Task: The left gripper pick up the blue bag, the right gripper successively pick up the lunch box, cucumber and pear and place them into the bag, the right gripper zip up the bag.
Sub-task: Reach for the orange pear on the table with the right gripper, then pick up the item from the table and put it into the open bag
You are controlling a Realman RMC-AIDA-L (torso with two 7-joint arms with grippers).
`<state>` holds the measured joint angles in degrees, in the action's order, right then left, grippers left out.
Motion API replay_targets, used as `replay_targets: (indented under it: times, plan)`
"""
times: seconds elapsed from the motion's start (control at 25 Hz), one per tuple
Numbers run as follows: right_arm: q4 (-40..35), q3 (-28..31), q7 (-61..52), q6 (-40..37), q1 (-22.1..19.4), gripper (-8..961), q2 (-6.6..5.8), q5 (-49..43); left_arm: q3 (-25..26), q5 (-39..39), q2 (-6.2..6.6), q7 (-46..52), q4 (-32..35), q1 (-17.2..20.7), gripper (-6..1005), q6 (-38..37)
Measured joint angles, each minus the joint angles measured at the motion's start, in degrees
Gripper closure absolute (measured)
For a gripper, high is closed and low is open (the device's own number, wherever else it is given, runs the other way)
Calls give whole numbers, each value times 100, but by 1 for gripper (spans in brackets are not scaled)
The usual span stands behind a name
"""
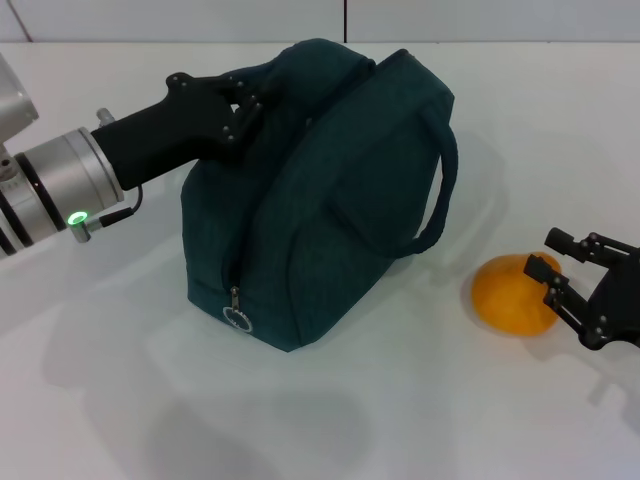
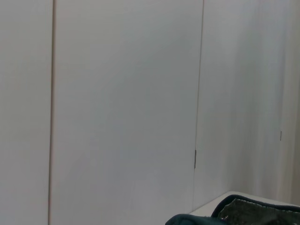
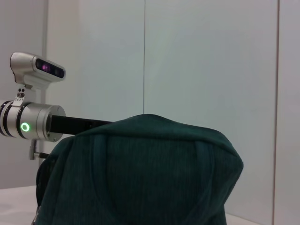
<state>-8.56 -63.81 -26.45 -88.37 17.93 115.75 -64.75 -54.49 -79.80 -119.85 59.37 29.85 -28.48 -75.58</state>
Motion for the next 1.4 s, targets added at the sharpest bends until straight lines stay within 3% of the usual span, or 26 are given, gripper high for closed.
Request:
replay_targets:
  times: [0.32, 0.44, 1.08, 1.4]
  plan:
    - [-23, -25, 8, 7, 0, 626, -8, -3, -18, 113, -3, -91, -102, -3, 954, 0]
    - [-25, -55, 9, 9, 0, 762, -12, -3, -18, 117, -3, -92, -103, -5, 954, -8]
    - [-32, -221, -72, 123, 78, 791, -26, -5, -18, 123, -3, -93, -103, -2, 953, -45]
    - [-31, -220, -70, 115, 85, 872, -35, -16, -18, 123, -3, -93, -102, 0, 953, -45]
